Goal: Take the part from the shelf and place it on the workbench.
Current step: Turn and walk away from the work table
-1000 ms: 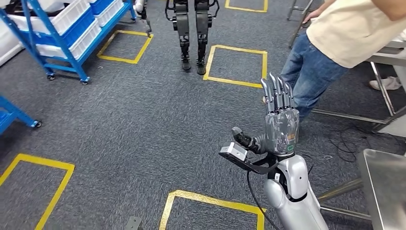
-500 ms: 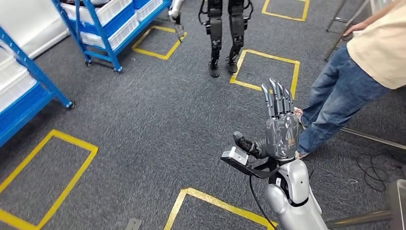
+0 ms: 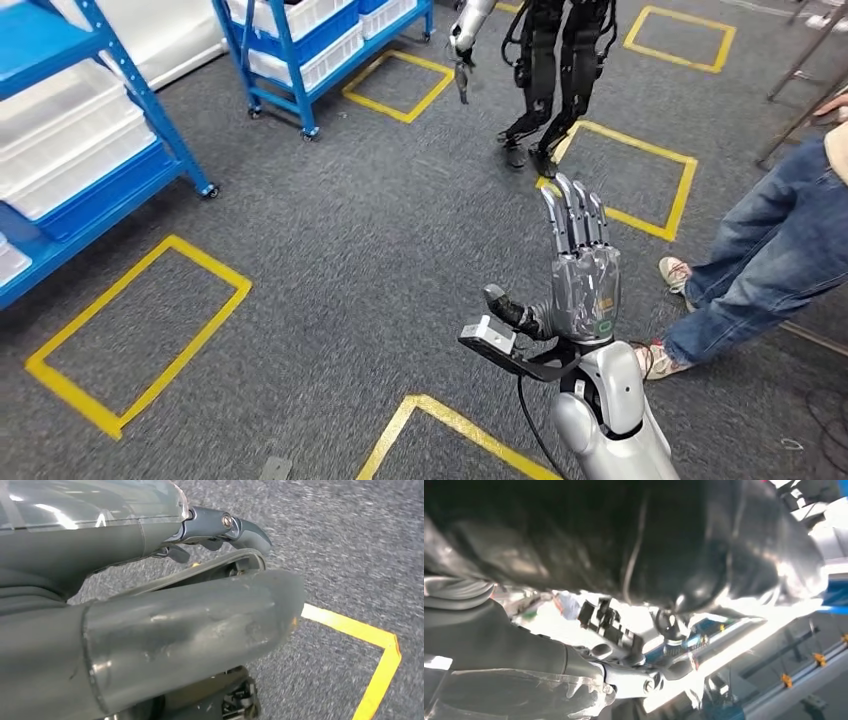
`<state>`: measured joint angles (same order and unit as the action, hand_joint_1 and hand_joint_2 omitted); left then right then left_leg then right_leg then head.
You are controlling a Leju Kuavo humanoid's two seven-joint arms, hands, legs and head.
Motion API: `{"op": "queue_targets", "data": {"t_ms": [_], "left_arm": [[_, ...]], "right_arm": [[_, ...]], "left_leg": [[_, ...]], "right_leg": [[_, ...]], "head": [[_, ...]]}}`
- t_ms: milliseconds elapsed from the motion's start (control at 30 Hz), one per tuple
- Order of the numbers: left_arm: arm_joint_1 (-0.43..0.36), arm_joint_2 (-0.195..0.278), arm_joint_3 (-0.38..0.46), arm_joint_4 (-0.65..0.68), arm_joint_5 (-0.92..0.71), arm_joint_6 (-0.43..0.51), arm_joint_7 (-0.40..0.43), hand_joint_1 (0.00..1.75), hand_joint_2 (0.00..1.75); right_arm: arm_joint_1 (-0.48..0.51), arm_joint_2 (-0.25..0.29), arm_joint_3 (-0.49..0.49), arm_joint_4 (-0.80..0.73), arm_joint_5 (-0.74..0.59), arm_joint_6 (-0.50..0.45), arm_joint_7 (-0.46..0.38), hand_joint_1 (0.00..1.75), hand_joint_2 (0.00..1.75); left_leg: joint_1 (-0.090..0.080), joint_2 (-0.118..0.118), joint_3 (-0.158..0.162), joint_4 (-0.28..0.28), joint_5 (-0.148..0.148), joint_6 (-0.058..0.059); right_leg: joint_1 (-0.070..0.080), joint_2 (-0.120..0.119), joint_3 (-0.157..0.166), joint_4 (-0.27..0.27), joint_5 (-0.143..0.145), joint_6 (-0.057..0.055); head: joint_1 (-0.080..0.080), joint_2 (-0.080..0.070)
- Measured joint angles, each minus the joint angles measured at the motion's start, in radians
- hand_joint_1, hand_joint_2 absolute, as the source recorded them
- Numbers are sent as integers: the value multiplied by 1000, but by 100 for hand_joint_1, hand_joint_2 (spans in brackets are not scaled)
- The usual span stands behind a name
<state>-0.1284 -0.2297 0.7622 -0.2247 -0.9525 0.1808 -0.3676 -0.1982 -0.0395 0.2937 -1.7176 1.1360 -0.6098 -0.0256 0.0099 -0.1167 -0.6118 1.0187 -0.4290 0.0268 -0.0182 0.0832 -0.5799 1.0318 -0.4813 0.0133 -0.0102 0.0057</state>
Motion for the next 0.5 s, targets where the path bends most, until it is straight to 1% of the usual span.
{"op": "queue_targets", "data": {"t_ms": [33,67,100,133,167,200,233,267,300,333,367,400,433,467,500], "left_arm": [[0,0,0,0,0,0,0,0,0],[2,0,0,0,0,0,0,0,0],[4,1,0,0,0,0,0,0,0],[5,1,1,0,0,0,0,0,0],[4,2,1,0,0,0,0,0,0],[3,2,1,0,0,0,-1,0,0],[2,2,1,0,0,0,-1,0,0],[1,2,1,0,0,0,-1,0,0],[1,2,1,0,0,0,-1,0,0],[3,2,1,0,0,0,-1,0,0],[4,3,1,0,0,0,-1,0,0],[5,3,1,0,0,0,-1,0,0],[4,4,1,0,0,0,-1,0,0],[4,4,1,0,0,0,-2,0,0],[4,4,1,0,0,-1,-3,0,0]], "right_arm": [[0,0,0,0,0,0,0,0,0],[0,0,0,0,0,0,0,0,0],[-1,0,0,0,0,0,0,0,0],[-1,0,0,-1,0,0,0,0,0],[-1,1,0,-1,0,0,-1,0,0],[-1,1,0,-1,0,0,-1,0,0],[0,1,0,-2,0,0,-1,0,0],[1,1,0,-2,0,0,-1,0,0],[2,1,0,-2,0,0,-1,0,0],[2,1,0,-2,0,0,-2,0,0],[2,1,0,-2,-1,-1,-2,0,0],[1,1,0,-2,-2,-2,-2,0,0],[1,1,0,-2,-4,-4,-2,0,0],[1,1,0,-2,-6,-6,-2,0,0],[0,2,0,-3,-9,-8,-2,0,0]], "left_leg": [[1,-12,-3,-1,2,-7],[2,-19,-5,-2,4,-14],[1,-9,-8,1,1,-20],[-1,15,-16,18,-11,-24],[-2,47,-33,55,-34,-28],[-2,79,-58,111,-65,-32],[0,97,-90,177,-96,-35],[3,104,-116,234,-117,-38],[4,108,-128,261,-121,-40],[6,110,-121,251,-106,-41],[7,113,-95,204,-78,-40],[7,117,-58,137,-47,-38],[5,123,-24,74,-27,-36],[3,126,0,29,-15,-32],[0,129,12,6,-14,-28]], "right_leg": [[1,-5,2,-4,-1,-2],[0,-18,5,-7,1,-6],[-1,-31,9,-12,3,-11],[-4,-45,13,-17,6,-17],[-5,-60,17,-21,7,-23],[-2,-75,18,-23,6,-28],[0,-91,19,-22,5,-31],[1,-107,19,-22,3,-32],[2,-121,19,-21,2,-33],[2,-132,20,-20,0,-31],[2,-140,21,-18,-2,-29],[2,-146,21,-16,-5,-25],[4,-151,21,-13,-9,-21],[5,-155,20,-10,-11,-17],[6,-157,19,-9,-12,-13]], "head": [[0,0],[0,0],[0,0],[-2,0],[-4,0],[-5,0],[-7,0],[-7,0],[-7,0],[-7,0],[-7,0],[-7,0],[-7,0],[-7,0],[-6,0]]}}
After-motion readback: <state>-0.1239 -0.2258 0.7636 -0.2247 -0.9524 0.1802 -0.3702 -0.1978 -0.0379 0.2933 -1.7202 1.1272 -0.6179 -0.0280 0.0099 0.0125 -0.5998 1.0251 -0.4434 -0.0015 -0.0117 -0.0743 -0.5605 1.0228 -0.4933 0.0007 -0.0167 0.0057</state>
